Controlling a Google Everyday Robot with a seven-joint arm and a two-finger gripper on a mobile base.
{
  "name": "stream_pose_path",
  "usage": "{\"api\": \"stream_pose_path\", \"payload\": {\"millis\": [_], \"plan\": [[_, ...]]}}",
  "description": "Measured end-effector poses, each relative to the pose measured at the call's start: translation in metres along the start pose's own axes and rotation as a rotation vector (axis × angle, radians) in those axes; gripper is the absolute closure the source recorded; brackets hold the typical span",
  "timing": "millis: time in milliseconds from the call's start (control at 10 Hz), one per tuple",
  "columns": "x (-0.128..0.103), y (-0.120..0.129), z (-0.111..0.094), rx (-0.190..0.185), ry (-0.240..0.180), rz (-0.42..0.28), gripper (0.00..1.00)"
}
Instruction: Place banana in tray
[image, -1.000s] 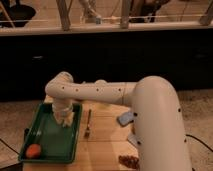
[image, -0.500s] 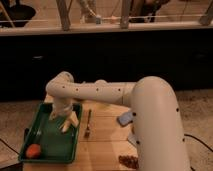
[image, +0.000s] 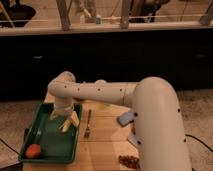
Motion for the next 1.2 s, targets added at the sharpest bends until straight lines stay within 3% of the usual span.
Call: {"api": "stream_pose_path", "payload": {"millis": [1200], "plan": [[0.015, 0.008, -0.010, 0.024, -0.016, -0.014, 0.20]]}}
